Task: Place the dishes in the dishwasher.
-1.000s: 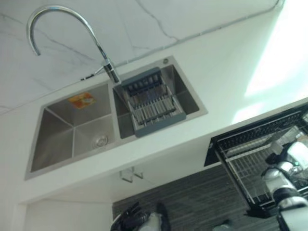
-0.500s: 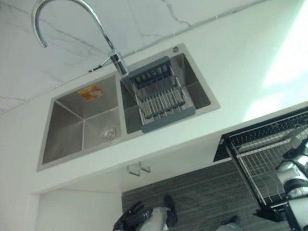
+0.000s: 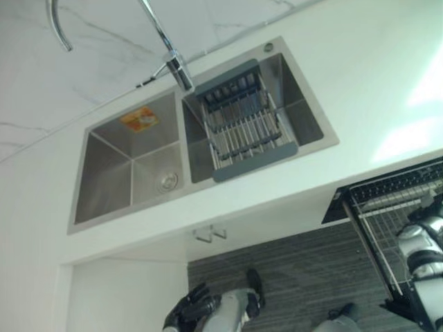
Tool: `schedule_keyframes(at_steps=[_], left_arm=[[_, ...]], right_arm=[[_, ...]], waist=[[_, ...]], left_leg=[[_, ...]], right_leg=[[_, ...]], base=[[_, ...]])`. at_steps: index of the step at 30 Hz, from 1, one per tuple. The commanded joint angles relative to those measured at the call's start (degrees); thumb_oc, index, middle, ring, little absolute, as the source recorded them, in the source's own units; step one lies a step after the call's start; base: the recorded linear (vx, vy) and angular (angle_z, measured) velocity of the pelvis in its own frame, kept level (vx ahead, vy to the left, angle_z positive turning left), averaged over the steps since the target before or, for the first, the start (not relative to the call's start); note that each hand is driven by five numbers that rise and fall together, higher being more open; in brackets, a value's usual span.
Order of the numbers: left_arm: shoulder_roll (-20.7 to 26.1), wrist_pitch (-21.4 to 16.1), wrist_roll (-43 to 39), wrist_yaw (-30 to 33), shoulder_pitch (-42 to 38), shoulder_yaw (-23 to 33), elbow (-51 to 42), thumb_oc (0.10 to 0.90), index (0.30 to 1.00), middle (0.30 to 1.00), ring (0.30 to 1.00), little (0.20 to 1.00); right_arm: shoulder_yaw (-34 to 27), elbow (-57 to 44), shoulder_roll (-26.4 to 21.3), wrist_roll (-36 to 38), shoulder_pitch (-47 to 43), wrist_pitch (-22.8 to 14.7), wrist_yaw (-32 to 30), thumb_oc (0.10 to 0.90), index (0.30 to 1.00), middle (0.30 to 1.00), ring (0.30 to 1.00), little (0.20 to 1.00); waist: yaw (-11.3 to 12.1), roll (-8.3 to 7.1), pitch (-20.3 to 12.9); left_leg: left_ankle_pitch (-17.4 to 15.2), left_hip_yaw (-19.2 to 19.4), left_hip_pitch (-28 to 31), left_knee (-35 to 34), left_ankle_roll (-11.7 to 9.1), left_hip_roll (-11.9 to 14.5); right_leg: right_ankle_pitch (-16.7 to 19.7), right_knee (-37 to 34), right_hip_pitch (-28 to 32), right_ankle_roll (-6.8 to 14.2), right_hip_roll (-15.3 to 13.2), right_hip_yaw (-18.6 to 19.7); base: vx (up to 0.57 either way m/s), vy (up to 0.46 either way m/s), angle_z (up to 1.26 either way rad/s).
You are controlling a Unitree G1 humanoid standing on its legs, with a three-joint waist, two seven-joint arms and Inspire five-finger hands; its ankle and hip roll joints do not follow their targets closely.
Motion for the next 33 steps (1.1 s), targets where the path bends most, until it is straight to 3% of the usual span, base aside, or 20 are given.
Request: schedule_keyframes(at_steps=[1,3,4,26,33], left_arm=[[1.16,-3.19,-2.35,-1.15,-1.38,-0.78,-1.03,0.8,0.9,0.9,0.9,0.9],[1.13,-3.27,-2.43,-1.33,-1.6,-0.77,-0.7,0.8,0.9,0.9,0.9,0.9],[1.05,-3.57,-2.32,-1.79,-1.7,-0.57,-0.2,0.8,0.9,0.9,0.9,0.9],[1.06,-4.05,-2.14,-1.42,-2.83,0.05,0.14,0.8,0.9,0.9,0.9,0.9],[1.39,-3.23,-2.16,-0.58,-3.11,0.43,-0.68,0.8,0.9,0.9,0.9,0.9]], right_arm=[[1.44,0.5,-2.45,0.25,-7.22,-2.21,-4.82,0.4,0.3,0.3,0.3,0.3],[1.49,0.48,-2.19,0.3,-7.39,-2.82,-4.46,0.4,0.3,0.3,0.3,0.3],[1.52,0.47,-1.83,0.77,-7.48,-3.45,-3.94,0.8,0.9,0.9,0.9,0.9],[2.0,-1.24,1.29,5.8,-8.94,-6.01,3.78,0.8,0.9,0.9,0.9,0.9],[0.93,-3.99,1.46,12.46,-7.74,-7.38,7.61,0.8,0.9,0.9,0.9,0.9]], waist=[[1.93,0.55,-0.59],[2.05,0.52,-0.58],[2.17,0.48,-0.54],[1.45,-1.9,0.22],[0.18,-3.35,0.15]], left_leg=[[-9.32,2.78,3.82,6.74,-6.46,9.28],[-9.3,2.8,3.77,6.74,-6.4,9.25],[-9.24,2.64,3.65,6.74,-6.41,9.31],[-8.93,2.04,3.55,6.74,-6.94,10.79],[-9.17,2.64,4.84,6.74,-6.94,11.36]], right_leg=[[-1.36,-0.88,-2.79,-0.05,-0.27,-1.25],[-1.3,-0.88,-2.69,-0.06,-0.39,-1.47],[-1.32,-0.88,-2.56,-0.1,-0.43,-1.59],[-1.01,-0.88,-3.35,-0.12,0.41,-0.14],[-1.31,-0.88,-2.76,-0.49,1.55,0.4]], base=[[0.0,-0.002,0.04],[0.01,-0.002,0.04],[0.01,-0.001,0.05],[0.0,0.0,0.0],[0.0,0.0,-0.02]])
